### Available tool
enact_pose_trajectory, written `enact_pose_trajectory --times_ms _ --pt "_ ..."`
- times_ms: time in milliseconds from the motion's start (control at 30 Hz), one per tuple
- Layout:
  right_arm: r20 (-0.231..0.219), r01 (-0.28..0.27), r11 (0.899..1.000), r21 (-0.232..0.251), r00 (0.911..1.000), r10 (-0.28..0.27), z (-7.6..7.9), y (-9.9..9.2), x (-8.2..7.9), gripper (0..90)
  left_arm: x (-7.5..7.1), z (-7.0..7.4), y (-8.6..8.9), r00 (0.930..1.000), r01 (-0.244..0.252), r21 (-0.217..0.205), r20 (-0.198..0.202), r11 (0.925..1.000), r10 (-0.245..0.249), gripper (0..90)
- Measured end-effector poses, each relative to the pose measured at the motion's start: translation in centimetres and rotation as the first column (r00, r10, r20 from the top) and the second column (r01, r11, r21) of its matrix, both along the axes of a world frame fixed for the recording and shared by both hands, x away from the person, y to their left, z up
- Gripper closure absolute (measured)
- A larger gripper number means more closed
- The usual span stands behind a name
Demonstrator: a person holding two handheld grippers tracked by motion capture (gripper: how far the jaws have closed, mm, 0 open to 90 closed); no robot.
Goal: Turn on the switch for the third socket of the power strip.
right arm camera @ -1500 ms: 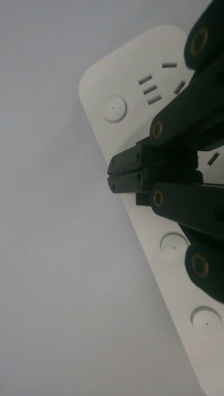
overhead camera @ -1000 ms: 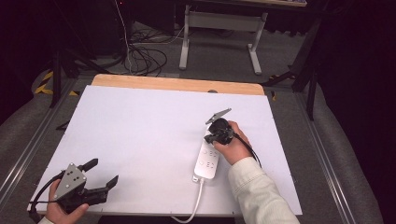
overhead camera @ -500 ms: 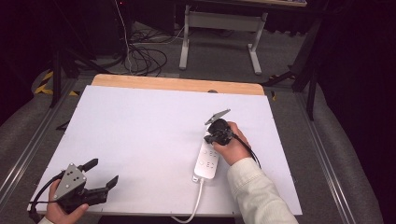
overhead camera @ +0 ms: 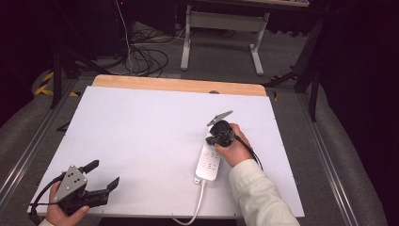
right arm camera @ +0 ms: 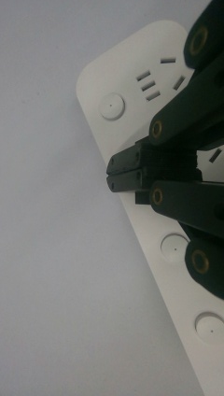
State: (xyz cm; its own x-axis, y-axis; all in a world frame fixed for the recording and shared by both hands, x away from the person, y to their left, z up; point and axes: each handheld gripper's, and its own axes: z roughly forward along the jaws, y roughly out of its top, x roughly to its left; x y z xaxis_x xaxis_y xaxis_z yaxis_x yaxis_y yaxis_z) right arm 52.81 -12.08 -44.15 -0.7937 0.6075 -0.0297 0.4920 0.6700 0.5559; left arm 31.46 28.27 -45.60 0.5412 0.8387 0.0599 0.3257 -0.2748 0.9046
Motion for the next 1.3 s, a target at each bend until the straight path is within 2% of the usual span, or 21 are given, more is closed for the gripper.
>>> enact_pose_trajectory --times_ms 100,433,500,567,600,633,667,700,733,1000,1167,1300 --pt "-0.011 -0.001 1.0 0.011 0.9999 0.001 -0.1 -0.1 0.1 90.0 0.0 0.0 0.0 1.0 0.0 -0.002 -0.002 1.0 0.0 14.5" --pt "-0.001 -0.001 1.0 0.013 1.0 0.001 -0.1 -0.1 -0.1 90.0 0.0 0.0 0.1 1.0 0.0 -0.001 -0.002 1.0 0.0 14.5" --pt "-0.02 -0.012 0.999 0.034 0.9997 0.013 0.1 -0.3 -0.1 90.0 0.0 0.0 0.1 1.0 -0.001 -0.001 -0.002 1.0 0.001 14.4" --pt "-0.003 -0.013 0.999 0.043 0.9999 0.013 0.4 -0.4 -0.2 90.0 0.0 0.0 0.1 1.0 -0.001 -0.002 -0.002 1.0 0.001 14.4" --pt "0.032 -0.018 0.998 0.06 0.9994 0.016 0.6 -0.5 -0.3 90.0 0.0 0.0 0.1 1.0 -0.001 -0.001 -0.002 1.0 0.001 14.4" --pt "0.072 -0.016 0.993 0.121 0.9974 0.007 1.4 -0.8 -0.7 90.0 0.0 0.0 0.1 1.0 0.0 -0.001 -0.002 1.0 0.0 14.4" --pt "0.072 -0.016 0.993 0.121 0.9974 0.007 1.4 -0.8 -0.7 90.0 0.0 0.0 0.1 1.0 0.0 -0.001 -0.002 1.0 0.0 14.4" --pt "0.1 -0.018 0.989 0.149 0.995 0.003 2.1 -1.0 -1.1 90.0 0.0 0.0 0.1 1.0 0.0 -0.001 -0.002 1.0 0.0 14.4" --pt "0.112 -0.016 0.988 0.156 0.9938 -0.001 2.4 -1.1 -1.2 90.0 -0.1 0.1 0.0 1.0 -0.002 -0.007 -0.003 1.0 0.002 14.4" --pt "0.144 -0.031 0.98 0.197 0.9896 0.003 3.9 -1.4 -2.3 90.0 -0.1 0.1 0.0 1.0 -0.002 -0.006 -0.003 1.0 0.002 14.4" --pt "0.171 -0.043 0.979 0.201 0.9853 0.009 5.0 -1.4 -3.0 90.0 -0.1 0.1 0.0 1.0 -0.002 -0.006 -0.003 1.0 0.002 14.4" --pt "0.173 -0.049 0.977 0.208 0.9849 0.012 5.2 -1.4 -3.2 90.0 0.0 0.0 0.0 1.0 -0.002 -0.006 -0.005 1.0 0.002 14.4"
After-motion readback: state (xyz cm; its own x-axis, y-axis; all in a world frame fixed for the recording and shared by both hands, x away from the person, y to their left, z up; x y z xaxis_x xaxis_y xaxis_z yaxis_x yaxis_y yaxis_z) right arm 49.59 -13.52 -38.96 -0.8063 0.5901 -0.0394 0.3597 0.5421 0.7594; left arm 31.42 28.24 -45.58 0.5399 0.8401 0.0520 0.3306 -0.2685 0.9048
